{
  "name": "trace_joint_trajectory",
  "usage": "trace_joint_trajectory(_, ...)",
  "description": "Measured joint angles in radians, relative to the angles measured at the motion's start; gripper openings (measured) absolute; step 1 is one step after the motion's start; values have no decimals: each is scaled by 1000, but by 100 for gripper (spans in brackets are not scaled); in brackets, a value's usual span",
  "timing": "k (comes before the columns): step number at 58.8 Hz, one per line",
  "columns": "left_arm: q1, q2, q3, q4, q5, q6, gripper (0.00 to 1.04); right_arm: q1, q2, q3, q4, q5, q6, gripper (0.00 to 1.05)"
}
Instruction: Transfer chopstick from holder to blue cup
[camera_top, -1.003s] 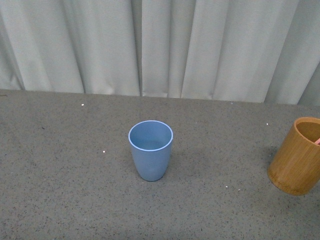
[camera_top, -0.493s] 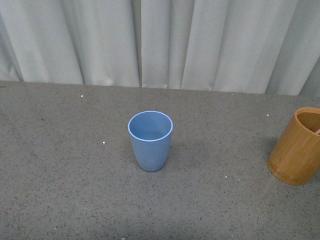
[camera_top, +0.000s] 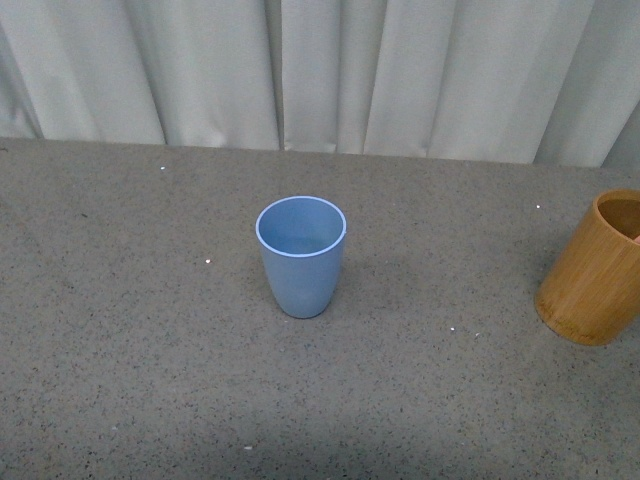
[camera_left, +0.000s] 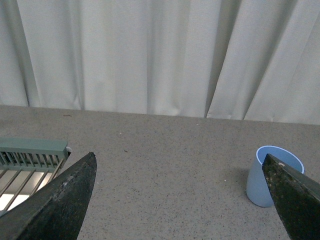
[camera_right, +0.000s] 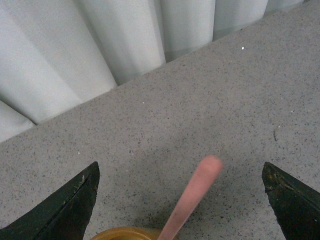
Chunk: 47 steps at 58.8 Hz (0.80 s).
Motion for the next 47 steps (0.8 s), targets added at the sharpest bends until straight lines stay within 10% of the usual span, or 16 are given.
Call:
trace_joint_trajectory(28,0,0,0,0,0,0,98,23,99,14,32,44,0,95)
trace_joint_trajectory(47,0,0,0,0,0,0,98,40,140,14,66,47,0,46)
